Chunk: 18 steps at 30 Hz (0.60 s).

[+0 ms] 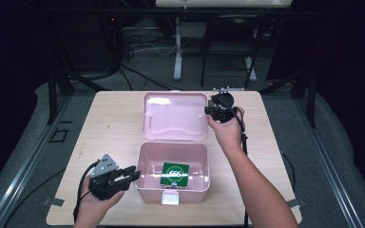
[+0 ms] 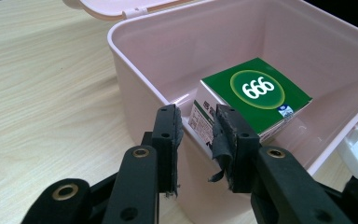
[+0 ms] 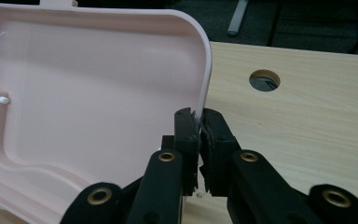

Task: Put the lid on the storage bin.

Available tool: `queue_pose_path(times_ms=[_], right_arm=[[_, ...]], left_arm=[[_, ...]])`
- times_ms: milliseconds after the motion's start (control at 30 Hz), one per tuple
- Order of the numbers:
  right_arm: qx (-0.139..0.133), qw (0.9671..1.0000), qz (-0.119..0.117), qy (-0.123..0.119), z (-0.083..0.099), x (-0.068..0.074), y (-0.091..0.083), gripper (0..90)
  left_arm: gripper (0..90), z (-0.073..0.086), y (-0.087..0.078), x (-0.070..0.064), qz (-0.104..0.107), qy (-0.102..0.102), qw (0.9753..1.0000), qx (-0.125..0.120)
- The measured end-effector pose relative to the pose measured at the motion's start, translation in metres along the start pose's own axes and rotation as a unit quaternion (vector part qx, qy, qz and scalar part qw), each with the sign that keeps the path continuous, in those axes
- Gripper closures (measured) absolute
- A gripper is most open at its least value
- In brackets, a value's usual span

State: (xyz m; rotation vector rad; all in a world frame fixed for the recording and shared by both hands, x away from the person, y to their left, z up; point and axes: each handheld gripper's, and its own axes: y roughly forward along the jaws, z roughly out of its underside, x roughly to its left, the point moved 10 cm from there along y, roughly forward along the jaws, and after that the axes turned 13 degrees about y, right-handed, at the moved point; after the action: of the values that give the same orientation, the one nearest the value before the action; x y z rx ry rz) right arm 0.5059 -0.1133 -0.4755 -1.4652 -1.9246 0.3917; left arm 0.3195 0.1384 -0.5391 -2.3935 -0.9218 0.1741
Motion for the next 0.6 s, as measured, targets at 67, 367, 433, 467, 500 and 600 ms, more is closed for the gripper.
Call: queue_pose_path(times_ms=[67,367,433,467,500,600], right_arm=[[-0.002,1.0000,-0.003,-0.002,0.000,0.001,-0.002,85.9],[-0.021,0.9995,-0.023,-0.006,0.000,0.007,-0.016,86.5],[-0.025,0.9993,-0.028,-0.004,0.001,0.008,-0.021,86.7],[-0.028,0.9991,-0.031,-0.005,0.000,0.008,-0.022,86.8],[-0.029,0.9990,-0.032,-0.004,0.001,0.009,-0.025,86.9],[-0.036,0.9986,-0.036,-0.013,0.001,0.011,-0.030,87.0]], left_arm=[[70.5,0.000,0.000,0.000,0.000,-0.002,1.0000,0.000],[70.4,0.000,0.000,0.000,-0.001,-0.001,1.0000,-0.001],[70.4,0.000,0.000,0.000,-0.001,-0.002,1.0000,-0.001],[70.4,0.000,0.000,0.000,-0.001,-0.002,1.0000,-0.002],[70.4,0.000,0.000,0.000,-0.001,-0.002,1.0000,-0.002],[70.4,0.000,0.000,0.000,-0.001,-0.002,1.0000,-0.002]])
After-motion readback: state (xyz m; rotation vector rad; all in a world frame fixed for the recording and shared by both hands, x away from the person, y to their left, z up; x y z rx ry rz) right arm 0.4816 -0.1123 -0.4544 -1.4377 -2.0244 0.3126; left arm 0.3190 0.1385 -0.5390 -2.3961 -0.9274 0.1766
